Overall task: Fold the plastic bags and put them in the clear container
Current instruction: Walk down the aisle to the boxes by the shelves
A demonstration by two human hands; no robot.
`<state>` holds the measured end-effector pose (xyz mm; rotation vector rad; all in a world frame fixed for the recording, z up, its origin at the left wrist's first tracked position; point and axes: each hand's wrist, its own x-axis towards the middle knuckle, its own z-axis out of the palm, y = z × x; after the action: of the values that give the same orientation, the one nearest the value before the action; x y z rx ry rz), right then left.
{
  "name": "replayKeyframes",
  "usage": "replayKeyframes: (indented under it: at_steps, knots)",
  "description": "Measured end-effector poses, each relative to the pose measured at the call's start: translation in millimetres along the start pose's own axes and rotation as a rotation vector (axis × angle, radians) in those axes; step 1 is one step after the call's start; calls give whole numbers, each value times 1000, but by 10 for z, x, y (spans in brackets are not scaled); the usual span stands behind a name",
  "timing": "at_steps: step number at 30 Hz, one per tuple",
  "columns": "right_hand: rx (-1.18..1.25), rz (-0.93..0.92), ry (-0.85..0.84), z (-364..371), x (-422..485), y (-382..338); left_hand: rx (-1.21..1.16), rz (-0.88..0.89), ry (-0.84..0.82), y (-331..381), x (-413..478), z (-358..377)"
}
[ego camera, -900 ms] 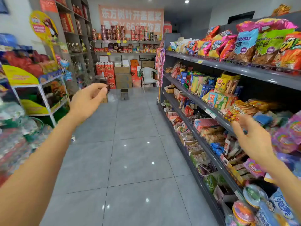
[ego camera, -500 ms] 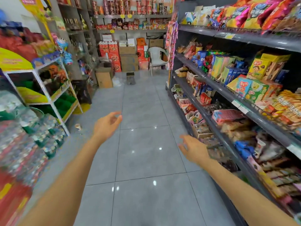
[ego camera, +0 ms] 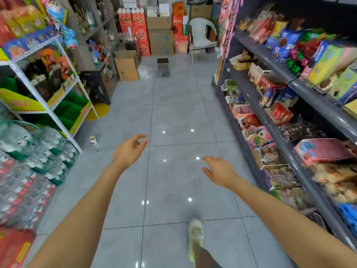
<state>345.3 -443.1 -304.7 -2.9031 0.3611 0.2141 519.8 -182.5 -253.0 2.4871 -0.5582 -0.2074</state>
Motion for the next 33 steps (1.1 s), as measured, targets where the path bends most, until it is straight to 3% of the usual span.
replayKeyframes:
  at_steps: [6,20,26,33]
  knots:
    - [-18,-63,-51,-281,1866,332,-85,-93,51,-152,1726,9]
    - [-149,-263,-204,-653,6351,682,74,-280,-27,-928,5627,104]
    - [-122,-190,-294,-823,8199,892,152,-255,-165,-1225,7802,88]
    - [-37,-29,-229,-1396,10273,1608,138,-169,-266,-946,10408,183]
